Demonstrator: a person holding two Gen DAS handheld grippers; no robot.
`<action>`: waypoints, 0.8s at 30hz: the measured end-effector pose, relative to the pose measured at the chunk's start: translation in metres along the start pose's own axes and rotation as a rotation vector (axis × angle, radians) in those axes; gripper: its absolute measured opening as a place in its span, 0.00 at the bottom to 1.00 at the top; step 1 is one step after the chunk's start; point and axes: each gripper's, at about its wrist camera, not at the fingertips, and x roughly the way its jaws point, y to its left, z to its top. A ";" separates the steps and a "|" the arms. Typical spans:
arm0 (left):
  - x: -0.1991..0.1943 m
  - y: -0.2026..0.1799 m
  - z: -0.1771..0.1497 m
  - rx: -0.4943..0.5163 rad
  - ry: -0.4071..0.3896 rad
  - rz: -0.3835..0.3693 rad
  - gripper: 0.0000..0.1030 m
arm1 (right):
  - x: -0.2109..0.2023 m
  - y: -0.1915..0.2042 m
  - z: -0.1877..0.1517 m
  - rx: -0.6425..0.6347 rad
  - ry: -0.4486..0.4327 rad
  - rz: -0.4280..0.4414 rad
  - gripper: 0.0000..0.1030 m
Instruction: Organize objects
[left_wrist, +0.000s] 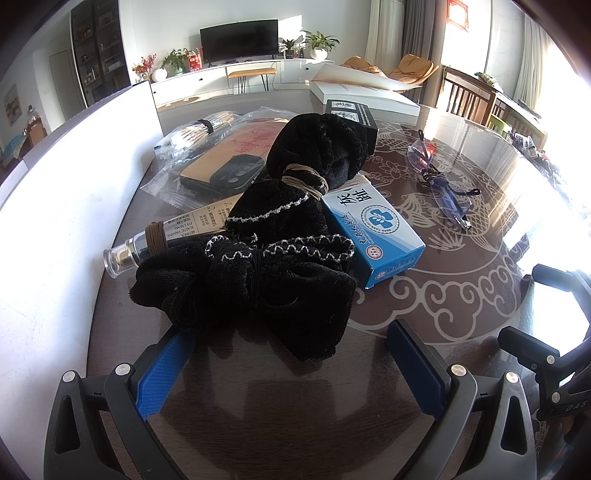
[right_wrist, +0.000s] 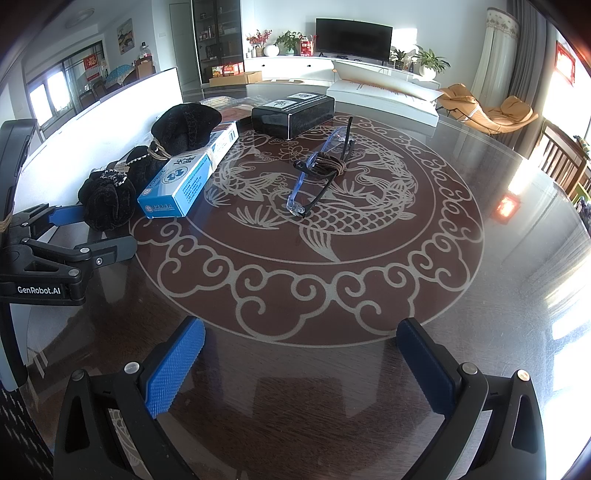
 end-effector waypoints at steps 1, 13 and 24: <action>0.000 0.000 0.000 0.000 0.000 0.000 1.00 | 0.000 0.000 0.000 0.000 0.000 0.000 1.00; 0.001 0.000 0.000 0.000 0.000 0.000 1.00 | 0.000 0.000 0.000 0.000 0.000 0.000 1.00; -0.033 -0.007 -0.043 -0.053 0.041 0.038 1.00 | 0.001 0.000 0.002 0.002 0.000 0.005 1.00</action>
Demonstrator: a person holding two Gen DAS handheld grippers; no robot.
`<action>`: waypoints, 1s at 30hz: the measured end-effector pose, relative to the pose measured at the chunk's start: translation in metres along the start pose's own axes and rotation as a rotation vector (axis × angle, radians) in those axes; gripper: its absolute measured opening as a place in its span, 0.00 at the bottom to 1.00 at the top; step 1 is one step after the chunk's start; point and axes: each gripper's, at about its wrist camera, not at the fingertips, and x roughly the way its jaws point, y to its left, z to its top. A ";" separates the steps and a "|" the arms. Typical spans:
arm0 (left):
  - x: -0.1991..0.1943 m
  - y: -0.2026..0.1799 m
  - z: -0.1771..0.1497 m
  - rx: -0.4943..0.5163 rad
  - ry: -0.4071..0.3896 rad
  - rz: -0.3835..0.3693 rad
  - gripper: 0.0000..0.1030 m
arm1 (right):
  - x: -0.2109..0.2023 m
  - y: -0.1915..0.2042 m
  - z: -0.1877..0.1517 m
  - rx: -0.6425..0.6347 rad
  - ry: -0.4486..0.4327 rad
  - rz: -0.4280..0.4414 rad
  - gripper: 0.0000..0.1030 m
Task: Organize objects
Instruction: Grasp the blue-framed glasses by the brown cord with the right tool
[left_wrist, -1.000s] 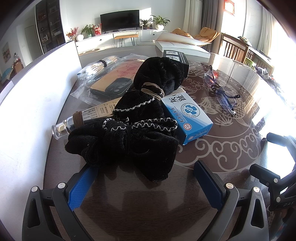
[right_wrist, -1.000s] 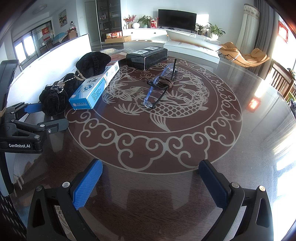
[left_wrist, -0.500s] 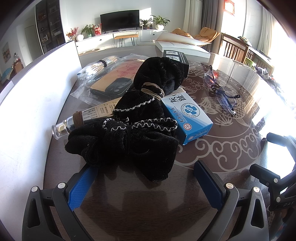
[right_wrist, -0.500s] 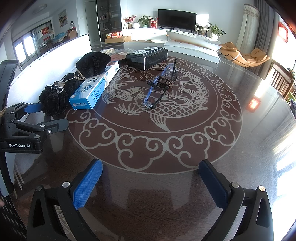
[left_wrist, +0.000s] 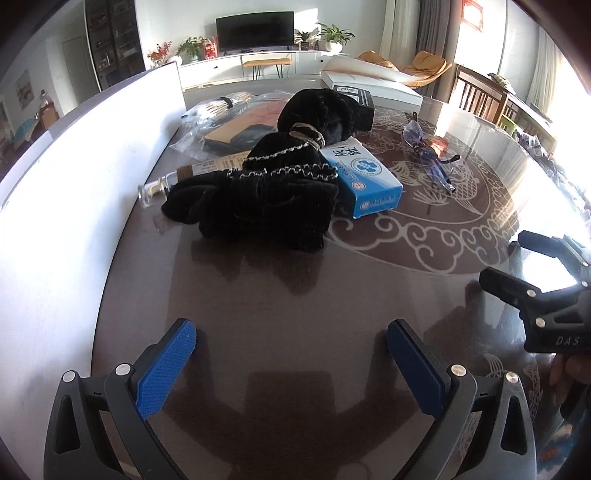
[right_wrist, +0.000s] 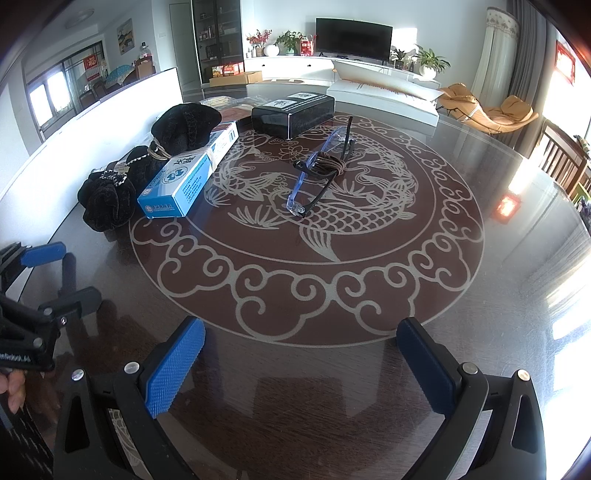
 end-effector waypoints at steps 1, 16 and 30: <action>-0.001 -0.001 -0.001 0.000 0.002 0.002 1.00 | 0.000 0.000 0.002 -0.007 0.005 0.008 1.00; 0.002 0.001 -0.002 -0.009 -0.016 0.005 1.00 | 0.076 -0.032 0.140 0.123 0.066 -0.020 0.62; 0.002 0.001 -0.003 -0.011 -0.016 0.006 1.00 | -0.005 -0.023 0.016 0.000 -0.005 0.040 0.31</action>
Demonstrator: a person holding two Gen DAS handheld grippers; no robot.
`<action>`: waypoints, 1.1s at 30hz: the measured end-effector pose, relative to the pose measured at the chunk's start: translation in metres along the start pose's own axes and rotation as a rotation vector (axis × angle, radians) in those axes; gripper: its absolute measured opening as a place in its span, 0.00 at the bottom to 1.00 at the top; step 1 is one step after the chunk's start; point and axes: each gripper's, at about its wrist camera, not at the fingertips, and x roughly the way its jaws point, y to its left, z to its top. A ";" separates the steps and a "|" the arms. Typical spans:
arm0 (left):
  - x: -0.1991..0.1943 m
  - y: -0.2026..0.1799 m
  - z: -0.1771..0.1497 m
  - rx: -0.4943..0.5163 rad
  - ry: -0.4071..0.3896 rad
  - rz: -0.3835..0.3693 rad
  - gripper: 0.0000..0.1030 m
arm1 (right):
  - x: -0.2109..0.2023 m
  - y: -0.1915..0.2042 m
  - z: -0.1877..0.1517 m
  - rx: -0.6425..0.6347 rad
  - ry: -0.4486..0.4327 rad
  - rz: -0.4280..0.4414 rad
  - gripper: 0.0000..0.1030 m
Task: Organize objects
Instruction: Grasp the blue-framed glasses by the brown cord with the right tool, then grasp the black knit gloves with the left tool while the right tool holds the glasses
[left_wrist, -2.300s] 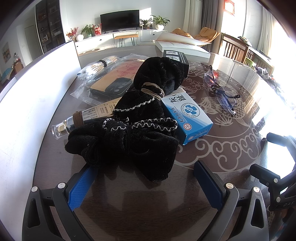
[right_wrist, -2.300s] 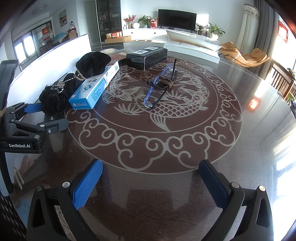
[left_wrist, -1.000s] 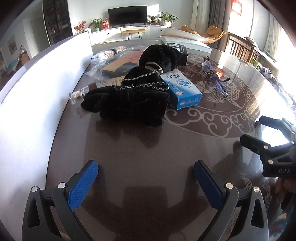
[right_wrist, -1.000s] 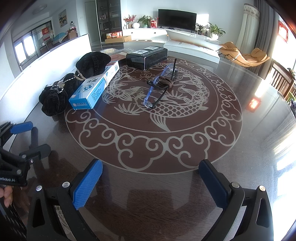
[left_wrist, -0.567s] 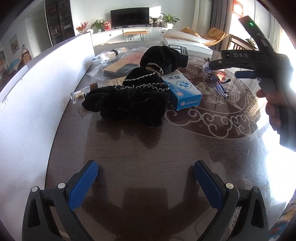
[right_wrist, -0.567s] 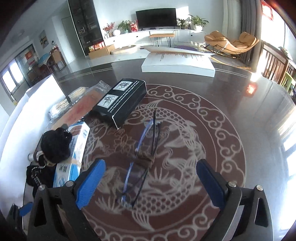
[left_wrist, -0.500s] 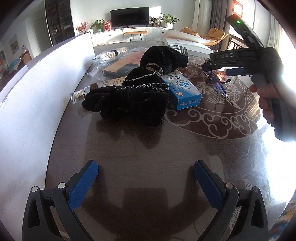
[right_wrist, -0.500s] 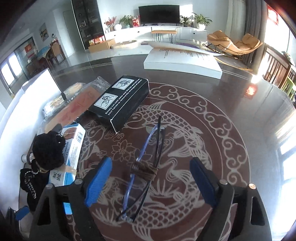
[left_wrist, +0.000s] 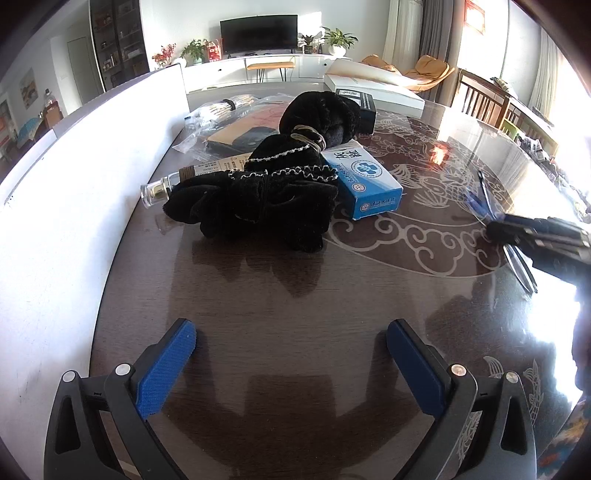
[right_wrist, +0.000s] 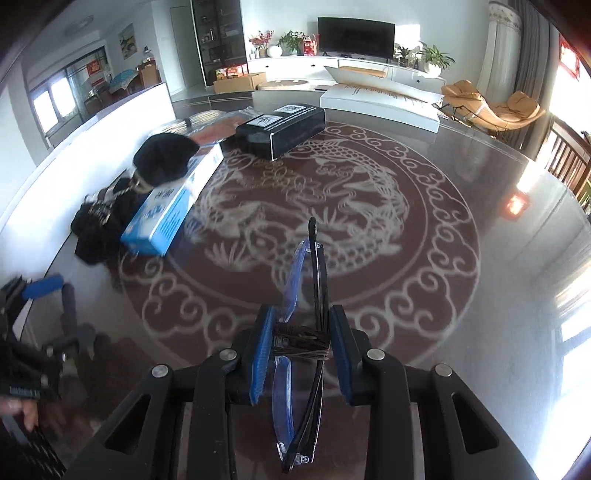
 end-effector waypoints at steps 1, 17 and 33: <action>0.000 0.000 0.000 0.000 0.001 -0.001 1.00 | -0.006 0.001 -0.009 -0.012 -0.007 -0.004 0.31; -0.016 0.049 0.022 -0.241 -0.099 -0.109 1.00 | -0.014 0.005 -0.035 -0.040 -0.021 -0.013 0.86; 0.002 0.051 0.014 -0.334 0.006 0.052 1.00 | -0.014 0.004 -0.035 -0.040 -0.019 -0.009 0.87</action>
